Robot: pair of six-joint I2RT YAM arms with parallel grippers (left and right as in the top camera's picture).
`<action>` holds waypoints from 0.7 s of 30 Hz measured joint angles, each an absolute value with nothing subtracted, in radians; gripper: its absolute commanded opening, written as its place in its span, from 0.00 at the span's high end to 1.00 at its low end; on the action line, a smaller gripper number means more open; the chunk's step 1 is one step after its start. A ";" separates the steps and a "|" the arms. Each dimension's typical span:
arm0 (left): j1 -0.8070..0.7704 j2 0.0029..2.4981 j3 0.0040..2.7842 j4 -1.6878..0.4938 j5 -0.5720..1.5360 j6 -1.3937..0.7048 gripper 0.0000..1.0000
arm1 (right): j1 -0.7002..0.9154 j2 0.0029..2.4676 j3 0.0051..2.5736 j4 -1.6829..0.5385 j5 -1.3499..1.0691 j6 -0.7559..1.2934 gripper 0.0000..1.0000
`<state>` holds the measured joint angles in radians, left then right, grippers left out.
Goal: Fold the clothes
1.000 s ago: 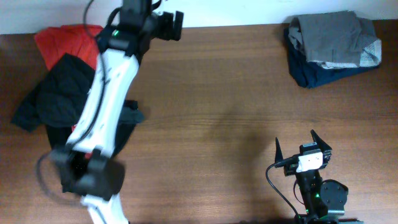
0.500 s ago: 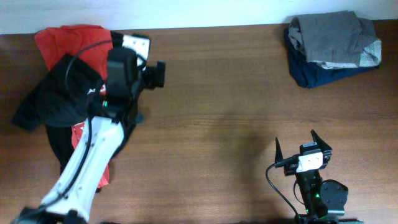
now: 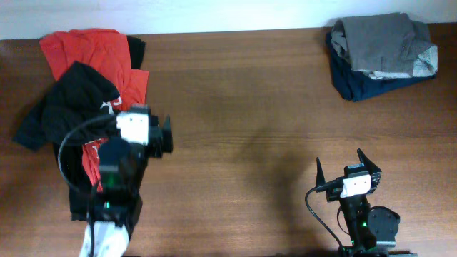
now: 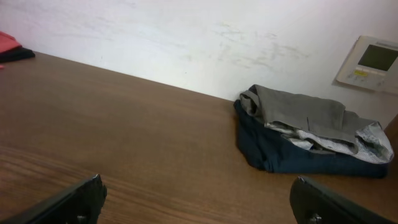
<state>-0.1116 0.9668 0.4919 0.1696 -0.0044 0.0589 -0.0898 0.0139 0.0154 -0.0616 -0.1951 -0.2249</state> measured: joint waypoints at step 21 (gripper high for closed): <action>-0.102 0.324 0.047 0.206 0.065 0.059 0.01 | -0.090 0.014 0.015 -0.062 -0.195 -0.225 0.01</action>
<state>-0.1024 0.3244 0.0471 0.2058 0.0654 0.0589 -0.0898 0.0139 0.0151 -0.0616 -0.1951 -0.2249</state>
